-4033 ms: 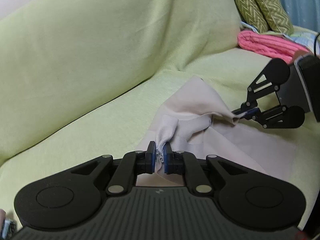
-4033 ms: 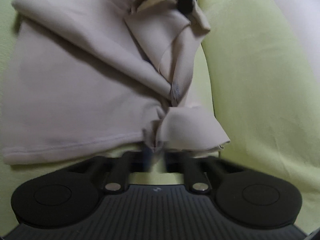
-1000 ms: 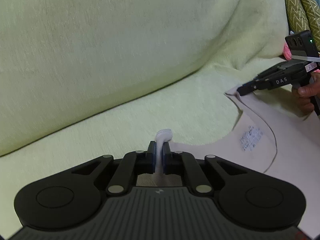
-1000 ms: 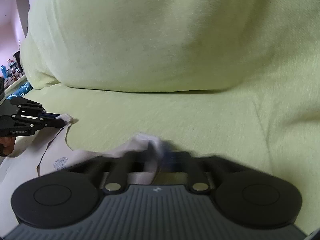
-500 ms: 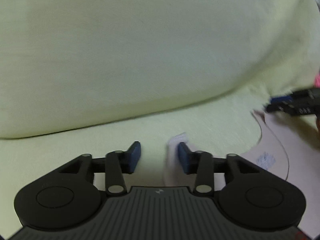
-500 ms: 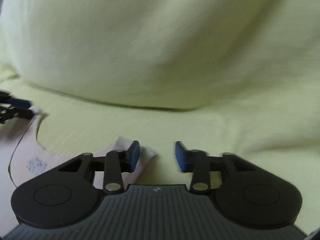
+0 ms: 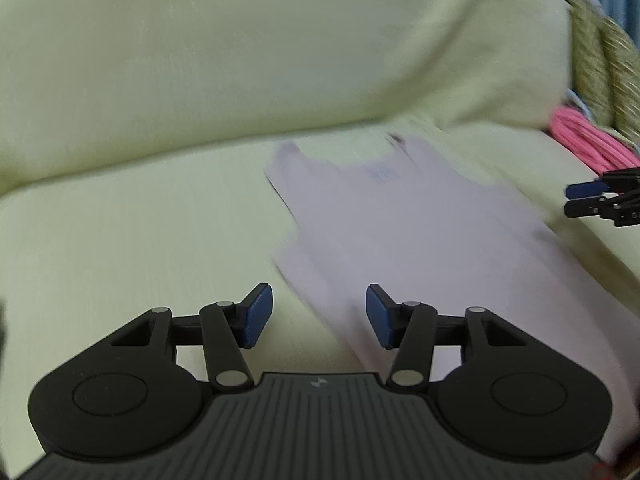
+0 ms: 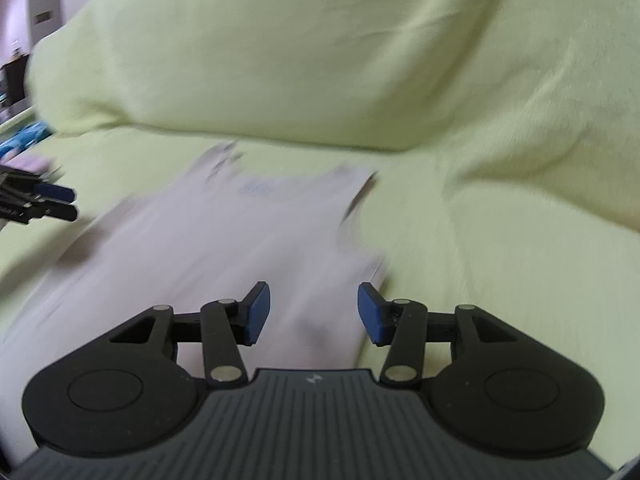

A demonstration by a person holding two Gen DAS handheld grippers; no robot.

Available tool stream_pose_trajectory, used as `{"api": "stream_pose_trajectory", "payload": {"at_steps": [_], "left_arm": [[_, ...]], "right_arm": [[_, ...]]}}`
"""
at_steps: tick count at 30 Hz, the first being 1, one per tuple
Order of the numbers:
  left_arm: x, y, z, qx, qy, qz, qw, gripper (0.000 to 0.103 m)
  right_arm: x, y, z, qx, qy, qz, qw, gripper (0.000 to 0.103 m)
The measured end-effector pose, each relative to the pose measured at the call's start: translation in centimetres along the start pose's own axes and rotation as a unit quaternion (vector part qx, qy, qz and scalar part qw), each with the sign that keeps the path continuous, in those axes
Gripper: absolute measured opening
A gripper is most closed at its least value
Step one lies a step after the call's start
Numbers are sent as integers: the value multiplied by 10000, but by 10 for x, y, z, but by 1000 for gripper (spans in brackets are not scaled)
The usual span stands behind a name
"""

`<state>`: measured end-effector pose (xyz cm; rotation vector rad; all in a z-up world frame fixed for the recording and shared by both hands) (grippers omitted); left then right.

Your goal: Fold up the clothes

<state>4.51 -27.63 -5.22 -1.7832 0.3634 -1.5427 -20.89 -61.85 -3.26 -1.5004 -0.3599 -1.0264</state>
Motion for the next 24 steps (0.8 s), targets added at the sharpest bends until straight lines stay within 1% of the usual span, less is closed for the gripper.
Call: {"api": "stream_pose_trajectory", "payload": {"at_steps": [2, 5, 8, 10, 13, 15, 17, 18, 19, 20, 22, 24], "left_arm": [[-23, -28, -23, -15, 201, 63, 9998, 56], [-52, -55, -63, -178, 646, 159, 9976, 56], [-81, -68, -105, -273, 1293, 289, 9908, 56], [-99, -74, -130, -292, 1801, 358, 9826, 57], [-122, -75, -161, -169, 2567, 417, 9654, 58], [-131, -74, -176, -88, 2943, 407, 9548, 59], [-139, -73, -188, -1, 3253, 392, 9448, 64], [-141, -74, -191, 14, 3326, 390, 9423, 69], [-142, -74, -193, 9, 3371, 393, 9406, 71], [-142, -74, -195, -2, 3383, 397, 9402, 71], [-142, -74, -196, -51, 3287, 422, 9435, 71], [-140, -72, -198, -78, 3182, 423, 9471, 71]], "right_arm": [[-24, -28, 17, 31, -345, 128, 9993, 50], [-59, -66, 41, 6, -975, 318, 9947, 53], [-90, -97, 63, -65, -1606, 468, 9859, 53], [-110, -110, 77, -55, -1930, 556, 9796, 53], [-137, -114, 101, 37, -2379, 694, 9688, 54], [-151, -112, 123, 64, -2829, 719, 9564, 54], [-161, -109, 144, 137, -3221, 645, 9444, 56], [-165, -107, 152, 143, -3387, 601, 9389, 57], [-167, -104, 158, 129, -3525, 558, 9341, 59], [-170, -101, 165, 107, -3654, 510, 9294, 59], [-172, -94, 172, -3, -3805, 439, 9237, 59], [-172, -86, 175, -201, -3911, 408, 9192, 59]]}}
Point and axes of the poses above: each gripper's, at about its wrist camera, not at the fingertips, and y roughly the way its jaws point, z to its left, x to its top, the point moved 6 cm from there along y, roughly the way its jaws point, and after that the axes turned 3 degrees about y, right-handed, at the moved point
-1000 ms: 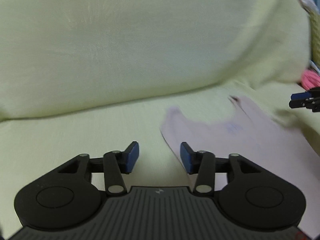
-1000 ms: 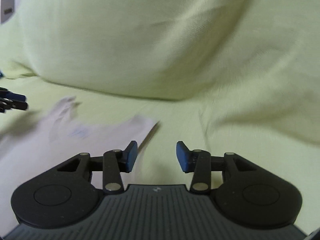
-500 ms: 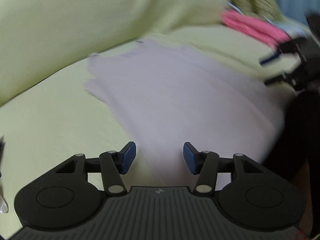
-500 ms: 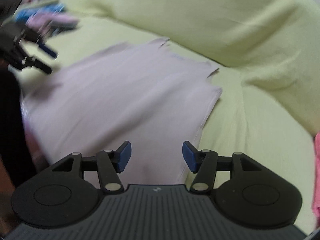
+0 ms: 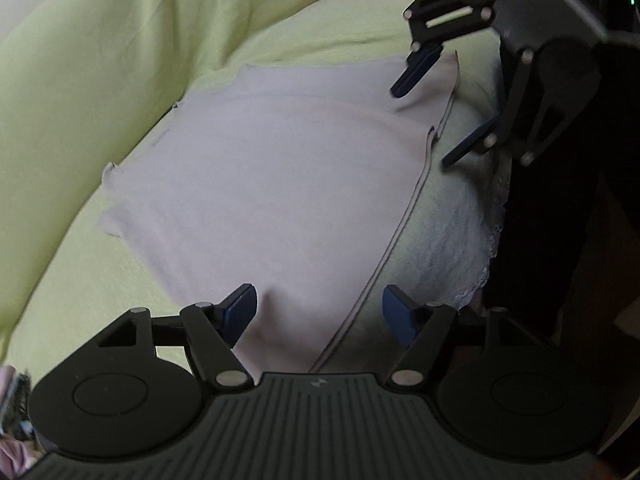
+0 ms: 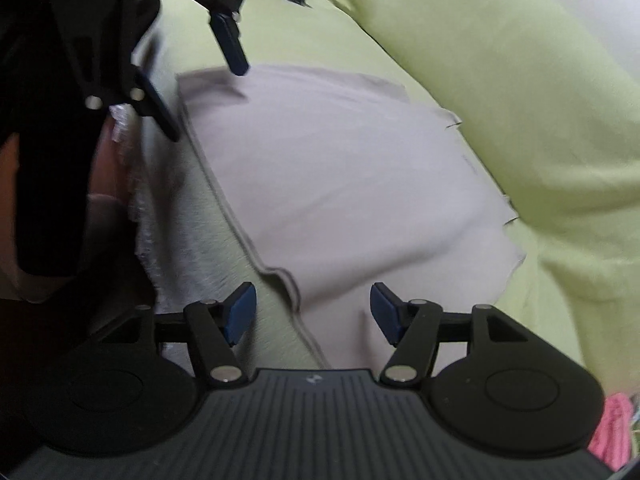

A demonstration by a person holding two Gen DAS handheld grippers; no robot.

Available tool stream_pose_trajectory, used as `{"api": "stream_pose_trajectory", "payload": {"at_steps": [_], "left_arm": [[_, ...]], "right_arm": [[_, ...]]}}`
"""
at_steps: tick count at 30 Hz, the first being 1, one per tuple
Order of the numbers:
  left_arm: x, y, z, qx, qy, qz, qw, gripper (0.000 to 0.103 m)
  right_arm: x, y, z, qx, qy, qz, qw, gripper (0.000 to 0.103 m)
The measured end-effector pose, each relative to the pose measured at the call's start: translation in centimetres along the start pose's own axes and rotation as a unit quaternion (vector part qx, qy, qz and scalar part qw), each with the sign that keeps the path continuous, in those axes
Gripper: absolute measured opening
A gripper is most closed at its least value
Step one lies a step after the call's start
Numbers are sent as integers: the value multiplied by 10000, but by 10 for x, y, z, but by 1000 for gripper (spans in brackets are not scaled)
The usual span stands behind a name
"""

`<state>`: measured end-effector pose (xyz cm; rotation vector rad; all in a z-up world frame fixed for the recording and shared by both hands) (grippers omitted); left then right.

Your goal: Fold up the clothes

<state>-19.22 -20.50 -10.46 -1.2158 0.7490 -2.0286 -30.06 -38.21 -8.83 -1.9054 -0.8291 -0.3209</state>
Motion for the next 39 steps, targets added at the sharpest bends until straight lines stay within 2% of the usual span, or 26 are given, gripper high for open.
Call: {"api": "stream_pose_trajectory", "payload": {"at_steps": [5, 8, 12, 14, 17, 21, 26, 33, 34, 36, 37, 38, 39], "left_arm": [[4, 7, -4, 67, -68, -107, 9999, 71], [10, 15, -8, 46, -91, -181, 9998, 71], [21, 20, -19, -53, -108, -333, 9994, 71], [26, 23, -23, -39, -97, -348, 9993, 71], [28, 30, -26, 2, -92, -297, 9995, 71], [25, 36, -27, 81, -98, -163, 9998, 71], [19, 41, -25, 105, -198, -97, 9997, 71], [17, 44, -24, 194, 2, -54, 9998, 71], [16, 44, -23, 218, 28, -37, 9998, 71], [13, 42, -22, 265, 79, -3, 9996, 71], [12, 42, -21, 289, 105, 14, 9995, 72], [11, 41, -20, 313, 131, 31, 9994, 72], [9, 41, -19, 341, 159, 52, 9993, 72]], "right_arm": [[-4, 1, 8, -354, -402, -6, 9986, 58], [-11, 3, 0, -653, -259, 70, 9975, 57], [-12, 6, -2, -748, -156, 63, 9971, 56], [-9, 8, 6, -817, -328, 9, 9961, 52], [-10, 13, 12, -955, -568, -28, 9938, 51], [-21, 15, 8, -1317, -805, 157, 9879, 51], [-45, 18, -8, -1641, -715, 485, 9827, 51], [-65, 20, -15, -1750, -985, 664, 9774, 48], [-69, 20, -17, -1757, -998, 720, 9767, 47], [-77, 21, -21, -1751, -1009, 839, 9758, 39], [-81, 22, -23, -1721, -992, 908, 9759, 29], [-85, 23, -25, -1691, -975, 976, 9759, 25], [-87, 24, -26, -1674, -997, 1001, 9757, 25]]}}
Point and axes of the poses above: each gripper's, at about its wrist camera, not at the fingertips, and y roughly the way its jaws point, z to its left, x to its top, the point moved 6 cm from there along y, roughly the way its jaws point, and after that the axes turned 3 degrees about y, right-handed, at the moved point
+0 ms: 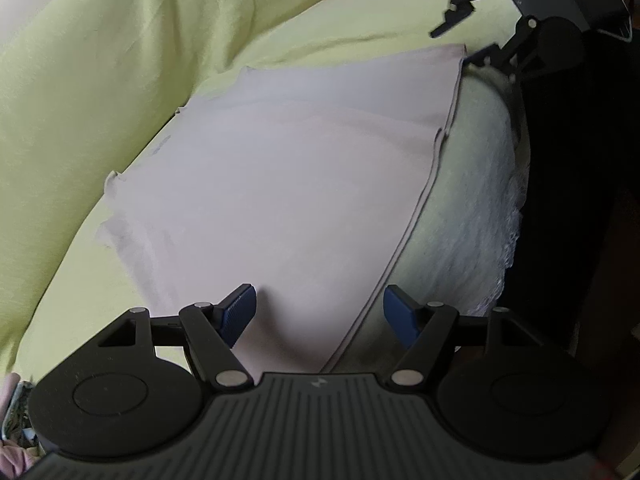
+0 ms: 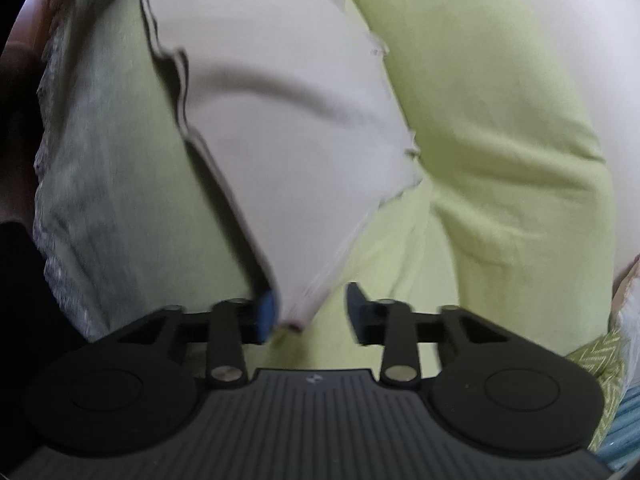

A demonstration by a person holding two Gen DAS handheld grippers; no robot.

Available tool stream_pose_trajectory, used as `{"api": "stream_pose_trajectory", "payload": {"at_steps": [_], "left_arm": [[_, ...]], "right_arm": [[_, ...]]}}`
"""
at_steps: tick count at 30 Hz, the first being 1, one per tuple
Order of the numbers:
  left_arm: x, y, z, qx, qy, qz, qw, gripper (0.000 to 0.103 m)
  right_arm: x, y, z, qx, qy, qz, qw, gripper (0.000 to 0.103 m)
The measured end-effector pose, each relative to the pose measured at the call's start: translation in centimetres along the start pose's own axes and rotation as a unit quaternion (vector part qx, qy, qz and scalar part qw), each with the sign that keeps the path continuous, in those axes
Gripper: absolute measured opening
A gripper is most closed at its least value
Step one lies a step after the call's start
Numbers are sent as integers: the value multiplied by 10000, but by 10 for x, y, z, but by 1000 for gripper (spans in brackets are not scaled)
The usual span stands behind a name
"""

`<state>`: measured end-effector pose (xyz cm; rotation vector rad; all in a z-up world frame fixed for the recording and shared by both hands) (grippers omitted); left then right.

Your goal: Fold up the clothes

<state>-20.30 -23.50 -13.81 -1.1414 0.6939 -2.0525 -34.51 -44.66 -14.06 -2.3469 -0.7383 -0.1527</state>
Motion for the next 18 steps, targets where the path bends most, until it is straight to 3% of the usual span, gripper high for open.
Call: {"api": "stream_pose_trajectory", "payload": {"at_steps": [10, 12, 13, 18], "left_arm": [[-11, -7, 2, 136, 174, 124, 9997, 72], [-15, -8, 3, 152, 180, 143, 9996, 72], [-17, -9, 3, 167, 205, 156, 9995, 72], [-29, -13, -3, 399, 566, 204, 9974, 71]], "right_arm": [[5, -4, 19, -62, -892, -398, 9952, 22], [5, -3, 17, 111, -820, -375, 9959, 11], [5, -2, 16, 207, -771, -358, 9962, 0], [4, 2, -6, 227, -43, -191, 9996, 0]]}}
Point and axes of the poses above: each gripper's, at about its wrist camera, not at the fingertips, and y roughly the way its jaws point, z to its left, x to its top, the point moved 6 cm from there along y, roughly the way its jaws point, and after that the axes turned 3 degrees about y, right-handed, at the moved point
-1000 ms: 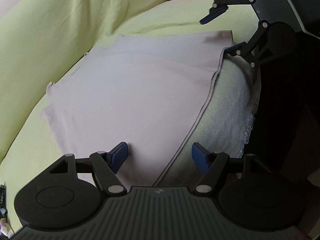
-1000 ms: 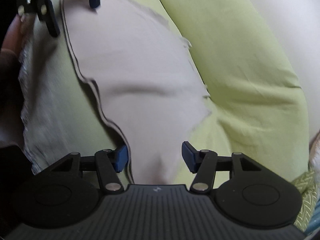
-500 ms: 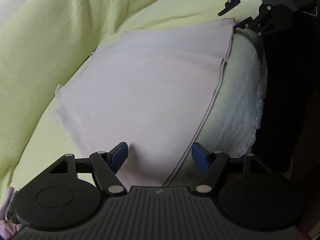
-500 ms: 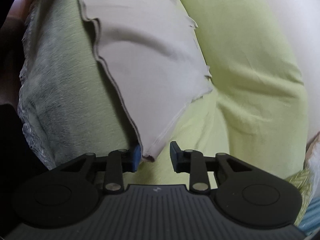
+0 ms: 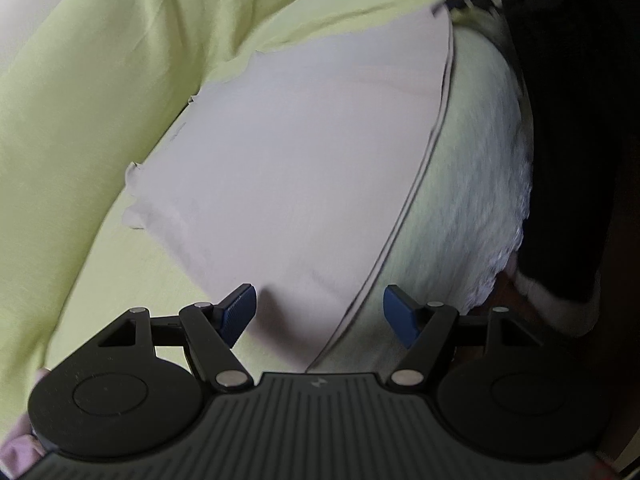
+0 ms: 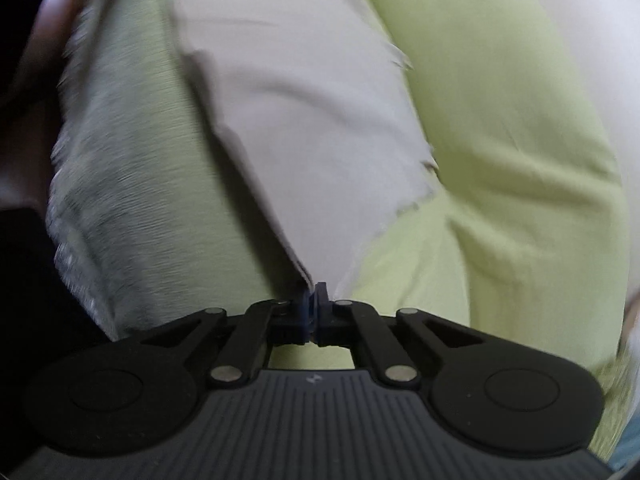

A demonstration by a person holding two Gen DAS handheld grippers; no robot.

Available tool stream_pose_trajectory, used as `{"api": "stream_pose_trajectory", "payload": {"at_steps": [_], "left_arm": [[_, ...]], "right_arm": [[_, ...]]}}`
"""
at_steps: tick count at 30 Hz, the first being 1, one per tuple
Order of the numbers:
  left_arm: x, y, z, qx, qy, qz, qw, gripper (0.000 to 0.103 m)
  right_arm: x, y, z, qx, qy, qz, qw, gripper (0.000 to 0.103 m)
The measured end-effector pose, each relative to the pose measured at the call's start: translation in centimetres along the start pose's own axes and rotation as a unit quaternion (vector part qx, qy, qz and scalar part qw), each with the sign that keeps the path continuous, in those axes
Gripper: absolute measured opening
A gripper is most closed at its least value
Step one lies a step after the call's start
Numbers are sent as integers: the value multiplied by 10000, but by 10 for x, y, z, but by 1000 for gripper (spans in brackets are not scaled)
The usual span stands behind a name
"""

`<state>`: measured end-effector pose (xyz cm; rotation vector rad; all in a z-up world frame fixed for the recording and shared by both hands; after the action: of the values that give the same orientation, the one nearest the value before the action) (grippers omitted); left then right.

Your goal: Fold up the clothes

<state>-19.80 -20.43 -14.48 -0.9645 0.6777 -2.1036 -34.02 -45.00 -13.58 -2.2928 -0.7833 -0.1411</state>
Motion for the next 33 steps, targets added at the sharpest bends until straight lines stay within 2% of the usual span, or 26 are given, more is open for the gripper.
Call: {"api": "stream_pose_trajectory", "payload": {"at_steps": [4, 7, 8, 10, 14, 17, 18, 19, 23, 26, 30, 33], "left_arm": [[-3, 0, -9, 356, 540, -106, 9978, 70], [-5, 9, -21, 486, 1164, -91, 9920, 70], [-6, 11, -25, 471, 1361, -89, 9895, 69], [-7, 12, -28, 274, 1522, -100, 9879, 56], [-5, 5, -17, -115, 1290, -60, 9916, 46], [-2, 0, -7, -283, 1077, -54, 9938, 31], [-1, 0, -4, -235, 1083, -61, 9938, 13], [-1, -1, -1, -145, 1119, -62, 9936, 5], [2, 3, 15, 21, 1044, -100, 9945, 5], [5, 5, 25, 167, 1036, -169, 9943, 1], [10, -13, 47, 63, 640, -399, 9971, 0], [10, -36, 56, -104, 517, -556, 9971, 0]], "right_arm": [[2, 1, -7, -11, 228, 23, 9997, 0], [4, 1, -8, -25, 219, 39, 9997, 0], [4, 1, -8, -27, 223, 46, 9997, 0], [4, 0, -9, -26, 245, 54, 9997, 0], [5, -3, -14, -46, 270, 55, 9996, 0], [8, -3, -17, -36, 325, 53, 9994, 0], [9, -3, -17, -40, 325, 50, 9994, 0], [9, -3, -18, -43, 326, 46, 9994, 0], [10, -2, -19, -54, 326, 34, 9994, 0], [9, -2, -22, -115, 361, 31, 9993, 0], [11, -13, -33, -257, 522, -61, 9983, 0], [12, -31, -40, -324, 644, -137, 9973, 0]]}}
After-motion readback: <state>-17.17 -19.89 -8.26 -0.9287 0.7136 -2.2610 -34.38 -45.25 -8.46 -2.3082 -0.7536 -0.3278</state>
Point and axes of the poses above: each gripper's, at about its wrist camera, not at the fingertips, and y roughly the way its jaws point, z to its left, x to its top, the point moved 6 cm from there along y, roughly the way its jaws point, and after that the axes turned 3 degrees about y, right-handed, at the moved point
